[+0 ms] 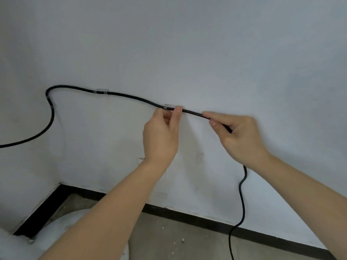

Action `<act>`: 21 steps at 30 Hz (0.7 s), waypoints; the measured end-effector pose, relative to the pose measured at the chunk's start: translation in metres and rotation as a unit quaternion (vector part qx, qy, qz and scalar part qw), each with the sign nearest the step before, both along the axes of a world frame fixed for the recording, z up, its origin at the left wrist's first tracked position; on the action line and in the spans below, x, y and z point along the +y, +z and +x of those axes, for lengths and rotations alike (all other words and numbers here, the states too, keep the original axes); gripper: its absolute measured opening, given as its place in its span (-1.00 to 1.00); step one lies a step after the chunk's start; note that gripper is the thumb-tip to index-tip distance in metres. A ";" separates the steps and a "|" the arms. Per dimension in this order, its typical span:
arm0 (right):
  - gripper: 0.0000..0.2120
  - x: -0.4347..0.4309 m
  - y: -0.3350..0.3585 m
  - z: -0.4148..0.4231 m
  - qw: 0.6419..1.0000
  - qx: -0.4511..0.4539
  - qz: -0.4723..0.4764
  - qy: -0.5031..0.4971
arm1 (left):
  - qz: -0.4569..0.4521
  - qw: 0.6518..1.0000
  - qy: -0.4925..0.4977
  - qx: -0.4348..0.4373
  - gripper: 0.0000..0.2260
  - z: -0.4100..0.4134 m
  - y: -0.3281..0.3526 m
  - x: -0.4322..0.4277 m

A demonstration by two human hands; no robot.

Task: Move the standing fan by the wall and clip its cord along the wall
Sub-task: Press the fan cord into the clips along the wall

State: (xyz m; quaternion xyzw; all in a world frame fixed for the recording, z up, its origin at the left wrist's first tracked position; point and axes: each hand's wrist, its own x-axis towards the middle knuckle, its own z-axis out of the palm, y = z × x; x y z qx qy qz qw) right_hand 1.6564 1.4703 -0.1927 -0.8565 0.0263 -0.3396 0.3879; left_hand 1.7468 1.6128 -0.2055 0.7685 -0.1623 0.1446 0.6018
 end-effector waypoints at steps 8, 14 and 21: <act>-0.74 -0.005 0.001 -0.003 0.994 0.004 -0.098 -0.039 | -0.032 0.999 0.014 -0.027 -0.68 -0.002 -0.013 -0.021; -0.69 -0.007 -0.003 -0.016 0.999 0.004 -0.017 -0.031 | 0.001 1.000 0.012 -0.017 -0.70 -0.003 -0.007 -0.017; -0.52 0.001 -0.049 -0.046 0.993 0.000 -0.078 -0.093 | -0.011 0.999 -0.019 -0.024 -0.69 0.003 -0.007 -0.012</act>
